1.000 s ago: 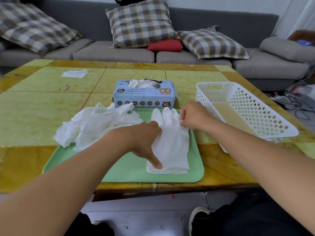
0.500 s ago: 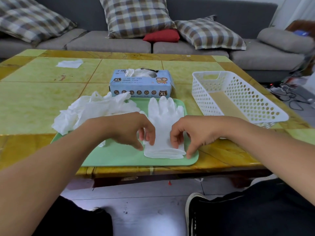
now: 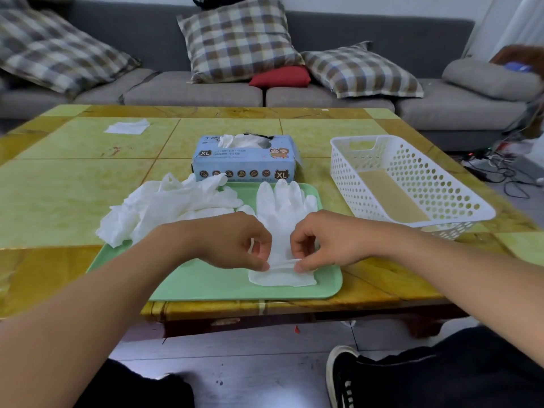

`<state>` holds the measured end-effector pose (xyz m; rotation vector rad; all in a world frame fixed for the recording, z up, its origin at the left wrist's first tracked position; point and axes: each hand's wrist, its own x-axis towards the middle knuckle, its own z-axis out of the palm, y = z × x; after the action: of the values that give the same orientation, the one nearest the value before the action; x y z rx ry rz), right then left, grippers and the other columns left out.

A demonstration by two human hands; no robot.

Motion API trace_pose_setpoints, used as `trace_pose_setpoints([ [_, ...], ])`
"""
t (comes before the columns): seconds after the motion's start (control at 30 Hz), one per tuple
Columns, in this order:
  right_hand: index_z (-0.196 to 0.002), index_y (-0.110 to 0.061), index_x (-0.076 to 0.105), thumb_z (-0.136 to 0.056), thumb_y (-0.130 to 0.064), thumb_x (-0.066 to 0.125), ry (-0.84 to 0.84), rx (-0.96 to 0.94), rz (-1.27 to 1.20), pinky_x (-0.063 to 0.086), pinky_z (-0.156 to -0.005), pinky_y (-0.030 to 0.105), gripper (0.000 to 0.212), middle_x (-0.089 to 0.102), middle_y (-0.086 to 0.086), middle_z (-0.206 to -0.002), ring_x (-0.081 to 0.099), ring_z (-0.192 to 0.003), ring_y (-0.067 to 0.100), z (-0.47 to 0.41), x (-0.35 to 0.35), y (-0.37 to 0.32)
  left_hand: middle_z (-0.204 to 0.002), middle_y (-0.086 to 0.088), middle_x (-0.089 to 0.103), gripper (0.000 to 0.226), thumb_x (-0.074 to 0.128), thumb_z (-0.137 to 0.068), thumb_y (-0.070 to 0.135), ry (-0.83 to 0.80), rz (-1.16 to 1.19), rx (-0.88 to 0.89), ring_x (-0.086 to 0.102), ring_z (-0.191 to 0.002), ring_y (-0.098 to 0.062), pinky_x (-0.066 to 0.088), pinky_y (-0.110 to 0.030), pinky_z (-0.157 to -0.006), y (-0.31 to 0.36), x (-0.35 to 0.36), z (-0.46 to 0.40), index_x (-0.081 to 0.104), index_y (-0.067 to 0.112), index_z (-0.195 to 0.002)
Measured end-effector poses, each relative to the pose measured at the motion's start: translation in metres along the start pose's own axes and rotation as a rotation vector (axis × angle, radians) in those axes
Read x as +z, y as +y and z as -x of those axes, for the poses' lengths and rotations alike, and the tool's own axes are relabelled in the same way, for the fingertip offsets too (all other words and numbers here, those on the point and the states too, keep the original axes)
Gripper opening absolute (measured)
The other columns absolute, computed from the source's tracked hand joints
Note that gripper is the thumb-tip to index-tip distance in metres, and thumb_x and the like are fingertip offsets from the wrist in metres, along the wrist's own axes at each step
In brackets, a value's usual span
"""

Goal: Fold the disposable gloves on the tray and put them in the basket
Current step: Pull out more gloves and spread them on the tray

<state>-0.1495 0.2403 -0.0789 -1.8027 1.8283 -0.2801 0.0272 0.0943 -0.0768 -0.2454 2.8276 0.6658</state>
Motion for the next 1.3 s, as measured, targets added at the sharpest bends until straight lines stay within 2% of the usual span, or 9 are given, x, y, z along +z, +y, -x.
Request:
trace_pose_setpoints([
  [0.13,-0.082,-0.013,0.070,-0.088,-0.023,0.079,-0.016,-0.025,-0.145,0.053,-0.076,0.033,0.015,0.067,-0.005,-0.076,0.060,-0.074,0.011,0.003,-0.006,0.000,-0.089,0.016,0.062,0.035,0.076,-0.077,0.059,0.056,0.032,-0.036,0.060,-0.082,-0.006,0.051,-0.027,-0.075,0.001,-0.002,0.004,0.064,0.029,-0.092],
  [0.23,-0.085,-0.013,0.071,-0.089,-0.023,0.078,-0.079,-0.012,-0.152,0.052,-0.077,0.030,0.014,0.066,-0.008,-0.077,0.058,-0.073,0.006,0.003,-0.004,0.002,-0.090,0.015,0.061,0.022,0.077,-0.085,0.042,0.043,-0.015,0.012,0.059,-0.082,-0.006,0.050,-0.026,-0.077,-0.001,0.004,0.001,0.066,0.027,-0.096],
  [0.37,-0.084,-0.014,0.071,-0.087,-0.024,0.080,-0.112,0.000,-0.093,0.053,-0.079,0.034,0.014,0.068,-0.005,-0.079,0.058,-0.071,0.005,0.004,-0.001,0.005,-0.090,0.015,0.064,0.009,0.075,-0.087,0.034,0.014,-0.003,0.028,0.060,-0.081,-0.003,0.049,-0.021,-0.075,-0.005,0.002,0.001,0.067,0.031,-0.092],
  [0.6,-0.087,-0.016,0.069,-0.074,-0.032,0.090,-0.099,-0.010,0.113,0.055,-0.074,0.031,0.029,0.069,-0.003,-0.083,0.063,-0.078,0.011,0.002,0.005,-0.004,-0.091,0.019,0.066,0.021,0.085,-0.077,0.041,-0.054,-0.003,-0.007,0.062,-0.084,0.003,0.053,-0.023,-0.080,-0.004,0.000,0.004,0.066,0.039,-0.085],
  [0.9,-0.077,-0.017,0.063,-0.081,-0.019,0.073,-0.067,-0.042,0.276,0.051,-0.067,0.032,0.012,0.064,-0.004,-0.074,0.056,-0.067,0.010,-0.004,0.012,-0.009,-0.094,0.017,0.054,0.036,0.080,-0.075,0.056,-0.036,-0.165,0.004,0.054,-0.086,-0.001,0.043,-0.017,-0.073,0.003,0.010,0.004,0.064,0.030,-0.092],
  [1.03,-0.081,-0.007,0.067,-0.083,-0.010,0.072,-0.001,-0.014,-0.014,0.046,-0.065,0.024,0.006,0.065,0.002,-0.075,0.052,-0.061,0.005,0.001,-0.006,-0.011,-0.097,0.014,0.047,0.051,0.081,-0.070,0.061,0.108,-0.195,0.000,0.046,-0.088,-0.008,0.043,-0.027,-0.078,0.006,0.011,0.002,0.052,0.029,-0.098],
  [1.13,-0.079,0.005,0.064,-0.078,-0.014,0.071,0.066,-0.014,-0.338,0.040,-0.067,0.028,0.020,0.057,0.011,-0.074,0.049,-0.067,0.015,0.004,-0.024,-0.010,-0.094,0.011,0.054,0.040,0.081,-0.070,0.046,0.353,-0.086,0.079,0.052,-0.083,-0.010,0.045,-0.031,-0.075,0.003,0.001,0.004,0.054,0.029,-0.094],
  [1.2,-0.073,0.000,0.061,-0.066,-0.023,0.069,0.108,-0.028,-0.590,0.038,-0.066,0.029,0.026,0.052,0.012,-0.073,0.046,-0.069,0.021,0.006,-0.033,-0.009,-0.095,0.010,0.067,0.023,0.081,-0.078,0.032,0.513,0.129,0.120,0.064,-0.087,-0.011,0.053,-0.033,-0.080,0.005,-0.010,0.006,0.067,0.021,-0.093],
  [1.3,-0.086,-0.001,0.056,-0.059,-0.025,0.064,0.163,-0.049,-0.969,0.039,-0.061,0.027,0.037,0.048,0.008,-0.075,0.047,-0.067,0.017,0.010,-0.048,-0.013,-0.106,0.002,0.077,0.019,0.073,-0.091,0.020,0.507,0.686,0.106,0.072,-0.102,-0.013,0.057,-0.029,-0.091,0.018,-0.025,0.011,0.075,0.014,-0.108],
])
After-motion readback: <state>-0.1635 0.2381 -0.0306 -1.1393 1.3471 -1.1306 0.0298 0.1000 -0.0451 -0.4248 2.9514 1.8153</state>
